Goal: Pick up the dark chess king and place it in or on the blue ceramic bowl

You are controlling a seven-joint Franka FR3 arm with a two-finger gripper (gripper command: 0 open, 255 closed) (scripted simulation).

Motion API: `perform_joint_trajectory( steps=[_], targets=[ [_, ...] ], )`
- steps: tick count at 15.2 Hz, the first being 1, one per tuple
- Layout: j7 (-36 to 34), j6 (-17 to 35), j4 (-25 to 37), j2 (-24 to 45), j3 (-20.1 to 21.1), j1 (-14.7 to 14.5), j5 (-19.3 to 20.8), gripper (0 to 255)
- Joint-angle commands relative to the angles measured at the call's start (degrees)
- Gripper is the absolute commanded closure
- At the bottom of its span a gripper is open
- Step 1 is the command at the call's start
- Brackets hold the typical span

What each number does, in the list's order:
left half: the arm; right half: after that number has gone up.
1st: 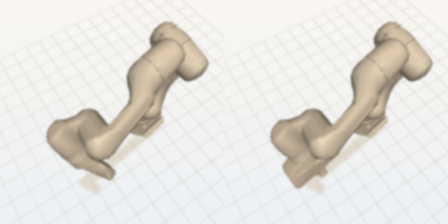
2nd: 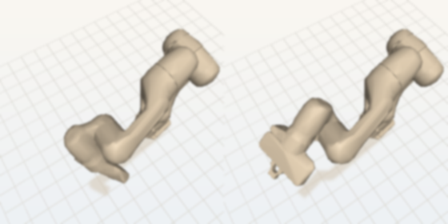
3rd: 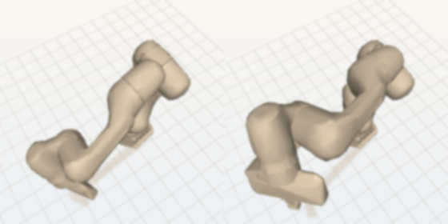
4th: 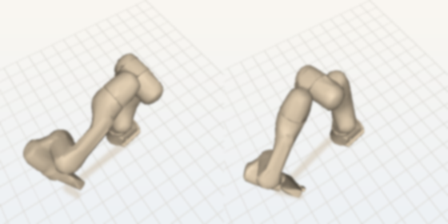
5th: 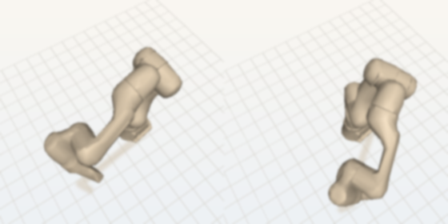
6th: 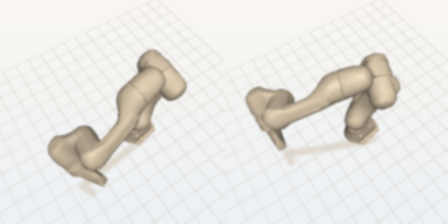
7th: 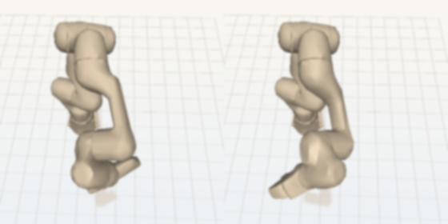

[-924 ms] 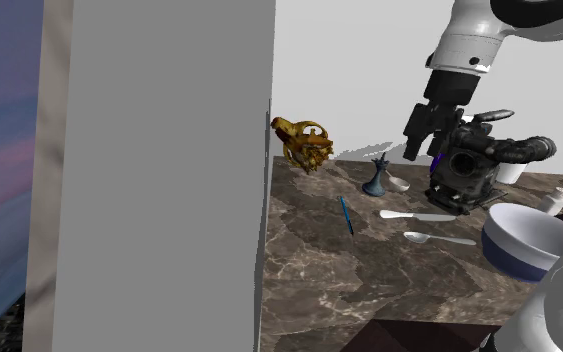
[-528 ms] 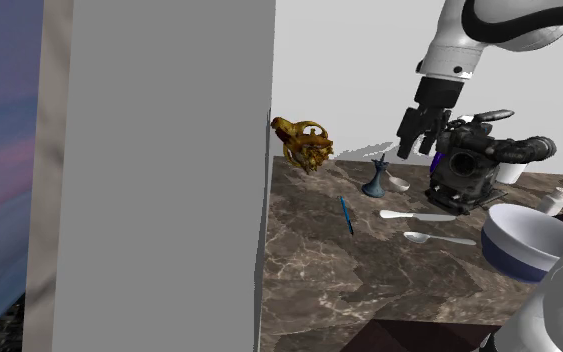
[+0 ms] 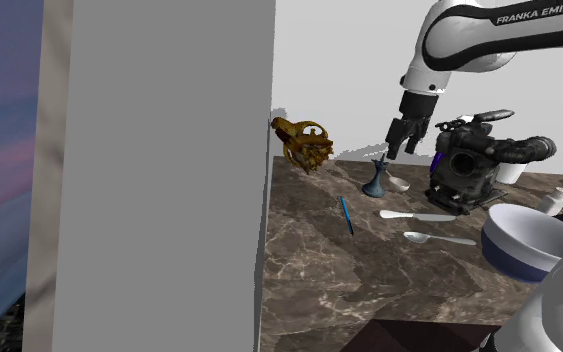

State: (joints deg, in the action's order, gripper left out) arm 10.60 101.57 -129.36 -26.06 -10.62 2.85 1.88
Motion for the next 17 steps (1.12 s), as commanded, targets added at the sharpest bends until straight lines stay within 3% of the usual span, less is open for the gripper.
perform_joint_trajectory(
  steps=[1,9,17],
  targets=[
    [2.2,2.0,1.8,3.6,-1.3,0.3,0.8,0],
    [10.5,8.4,10.7,18.0,-5.6,1.4,1.5,0],
    [10.8,14.2,6.2,19.3,-5.8,1.6,1.3,0]
  ],
)
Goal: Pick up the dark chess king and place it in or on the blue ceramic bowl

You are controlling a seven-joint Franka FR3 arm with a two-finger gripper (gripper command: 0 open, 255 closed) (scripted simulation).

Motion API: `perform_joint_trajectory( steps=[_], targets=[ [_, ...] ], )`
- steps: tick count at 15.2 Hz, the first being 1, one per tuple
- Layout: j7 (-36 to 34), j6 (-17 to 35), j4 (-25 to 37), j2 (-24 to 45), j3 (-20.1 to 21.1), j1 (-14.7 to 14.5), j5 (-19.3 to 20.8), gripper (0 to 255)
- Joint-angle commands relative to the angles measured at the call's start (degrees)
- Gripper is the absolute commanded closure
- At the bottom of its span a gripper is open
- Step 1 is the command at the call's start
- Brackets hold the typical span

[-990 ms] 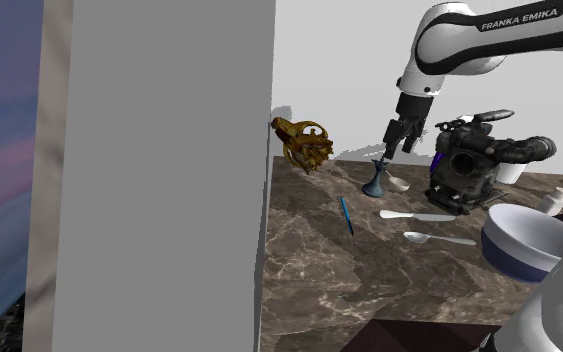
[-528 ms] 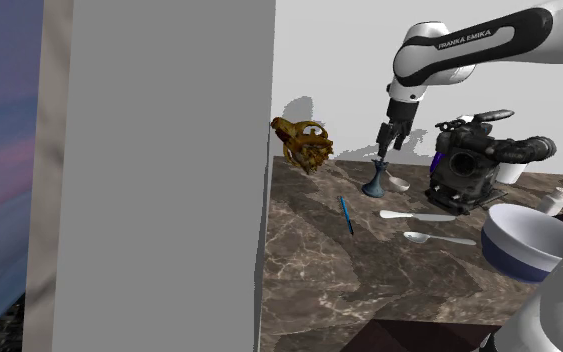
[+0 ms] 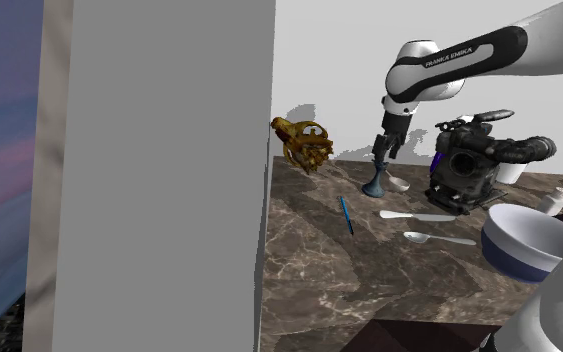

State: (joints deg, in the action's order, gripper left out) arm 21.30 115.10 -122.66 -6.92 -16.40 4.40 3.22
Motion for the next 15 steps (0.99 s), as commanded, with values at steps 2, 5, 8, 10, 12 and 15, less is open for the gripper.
perform_joint_trajectory(
  steps=[2,5,8,10,12,15],
  targets=[
    [0.1,0.7,-0.5,0.2,0.0,0.0,0.0,0],
    [0.1,0.7,-0.5,0.2,0.0,0.0,0.0,0],
    [0.1,0.7,-0.5,0.2,0.0,0.0,0.0,255],
    [0.1,0.7,-0.5,0.2,0.0,0.0,0.0,255],
    [0.1,0.7,-0.4,0.2,0.0,0.0,0.0,255],
    [0.0,0.7,-0.5,0.2,0.0,0.0,0.0,255]
  ],
)
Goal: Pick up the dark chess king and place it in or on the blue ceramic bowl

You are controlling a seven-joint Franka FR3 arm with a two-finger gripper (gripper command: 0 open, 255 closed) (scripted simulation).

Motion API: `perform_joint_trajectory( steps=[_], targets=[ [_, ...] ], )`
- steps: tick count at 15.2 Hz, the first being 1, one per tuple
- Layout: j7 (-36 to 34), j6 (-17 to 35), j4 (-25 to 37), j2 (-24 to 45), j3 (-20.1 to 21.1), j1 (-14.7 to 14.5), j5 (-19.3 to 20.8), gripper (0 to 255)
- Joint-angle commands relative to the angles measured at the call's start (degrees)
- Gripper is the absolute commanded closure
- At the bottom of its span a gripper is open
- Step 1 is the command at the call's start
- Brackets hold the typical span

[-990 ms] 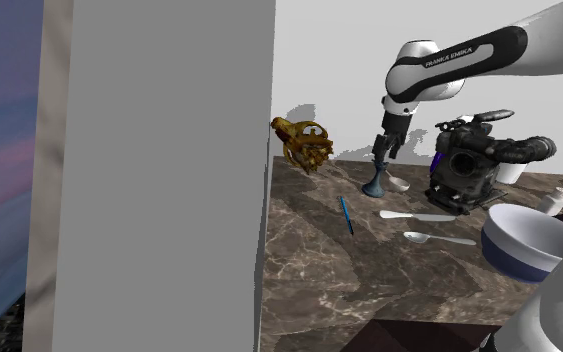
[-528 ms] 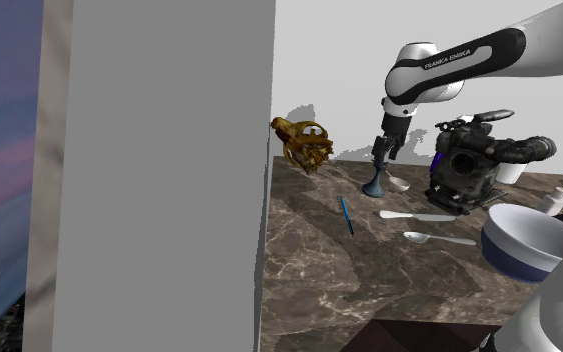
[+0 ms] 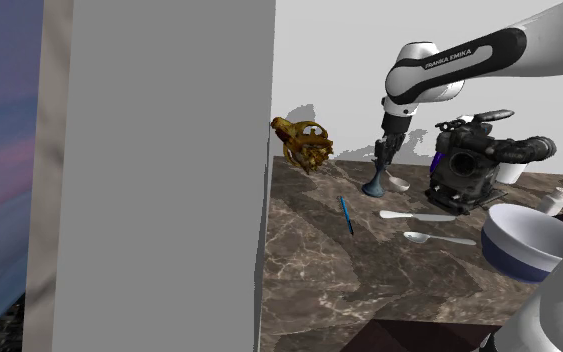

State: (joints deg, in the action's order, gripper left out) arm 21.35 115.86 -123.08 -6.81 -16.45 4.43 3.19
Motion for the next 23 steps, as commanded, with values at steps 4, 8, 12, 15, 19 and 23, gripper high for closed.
perform_joint_trajectory(
  steps=[4,8,12,15,19,23],
  targets=[
    [-0.1,-1.6,1.0,-0.4,0.1,0.0,0.1,255],
    [-0.1,-4.7,3.4,-1.1,0.2,-0.1,0.2,255],
    [-0.2,-7.8,5.9,-1.7,0.3,-0.1,0.3,255],
    [-0.2,-10.1,7.9,-2.0,0.4,-0.2,0.3,255],
    [-0.2,-13.1,10.8,-2.2,0.5,-0.2,0.3,255],
    [-0.1,-16.2,13.8,-2.2,0.6,-0.3,0.3,255]
  ],
)
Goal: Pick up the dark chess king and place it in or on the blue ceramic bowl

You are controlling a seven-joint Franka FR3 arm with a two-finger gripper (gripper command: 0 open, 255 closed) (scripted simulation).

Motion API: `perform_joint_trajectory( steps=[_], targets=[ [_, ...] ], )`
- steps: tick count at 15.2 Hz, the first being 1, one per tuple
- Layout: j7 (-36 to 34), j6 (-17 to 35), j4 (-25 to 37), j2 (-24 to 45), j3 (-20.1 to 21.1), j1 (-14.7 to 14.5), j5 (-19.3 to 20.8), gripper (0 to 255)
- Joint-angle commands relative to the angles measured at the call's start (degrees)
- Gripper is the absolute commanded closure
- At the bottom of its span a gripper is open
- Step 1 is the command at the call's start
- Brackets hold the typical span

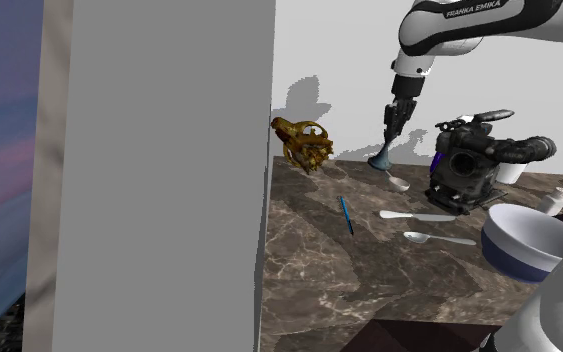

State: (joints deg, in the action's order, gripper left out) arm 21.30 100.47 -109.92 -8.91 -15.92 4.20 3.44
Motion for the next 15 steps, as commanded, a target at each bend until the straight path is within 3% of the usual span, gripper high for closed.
perform_joint_trajectory(
  steps=[1,15],
  targets=[
    [0.0,-1.6,1.5,-0.1,0.1,0.0,0.0,255],
    [0.5,-12.0,13.6,1.6,0.1,-0.2,-0.5,255]
  ],
)
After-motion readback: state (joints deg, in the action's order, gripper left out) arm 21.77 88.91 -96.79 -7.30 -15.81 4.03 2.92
